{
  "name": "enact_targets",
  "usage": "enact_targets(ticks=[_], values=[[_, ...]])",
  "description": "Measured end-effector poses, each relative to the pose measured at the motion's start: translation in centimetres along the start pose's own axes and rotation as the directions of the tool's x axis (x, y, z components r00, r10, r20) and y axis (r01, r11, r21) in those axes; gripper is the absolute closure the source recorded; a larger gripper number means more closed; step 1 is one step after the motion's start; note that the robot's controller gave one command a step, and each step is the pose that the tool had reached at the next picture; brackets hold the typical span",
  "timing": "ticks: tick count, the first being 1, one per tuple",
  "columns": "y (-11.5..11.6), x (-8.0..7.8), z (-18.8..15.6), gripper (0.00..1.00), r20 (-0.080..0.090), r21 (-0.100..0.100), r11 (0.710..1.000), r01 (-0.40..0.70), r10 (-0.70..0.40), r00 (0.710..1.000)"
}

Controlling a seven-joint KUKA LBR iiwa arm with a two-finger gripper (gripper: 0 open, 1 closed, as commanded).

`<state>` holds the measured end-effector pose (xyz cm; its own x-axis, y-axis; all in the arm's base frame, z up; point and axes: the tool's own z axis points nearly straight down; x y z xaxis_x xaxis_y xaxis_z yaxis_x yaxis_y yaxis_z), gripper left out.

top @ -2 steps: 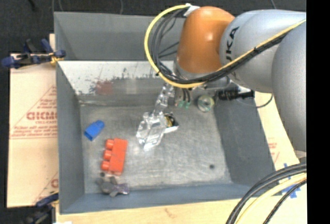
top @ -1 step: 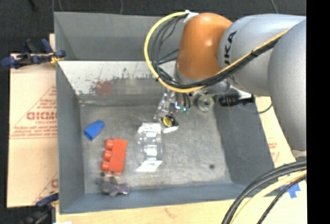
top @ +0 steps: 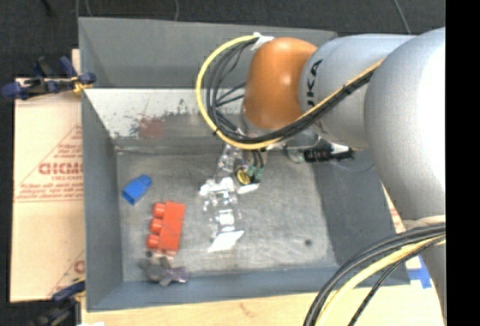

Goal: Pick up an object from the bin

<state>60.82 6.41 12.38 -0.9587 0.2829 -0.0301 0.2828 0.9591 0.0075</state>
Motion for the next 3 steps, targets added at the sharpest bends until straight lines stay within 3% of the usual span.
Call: enact_targets(ticks=[1, 2, 3], values=[[0.0, 0.3, 0.6, 0.0, -0.01, 0.003, 1.0, 0.0, 0.0, 1.0], [-4.0, 0.8, -1.3, 0.0, -0.025, 0.012, 0.979, -0.205, 0.205, 0.978], [-9.0, -4.2, 5.0, 0.0, -0.02, 0.012, 0.986, -0.164, 0.164, 0.986]])
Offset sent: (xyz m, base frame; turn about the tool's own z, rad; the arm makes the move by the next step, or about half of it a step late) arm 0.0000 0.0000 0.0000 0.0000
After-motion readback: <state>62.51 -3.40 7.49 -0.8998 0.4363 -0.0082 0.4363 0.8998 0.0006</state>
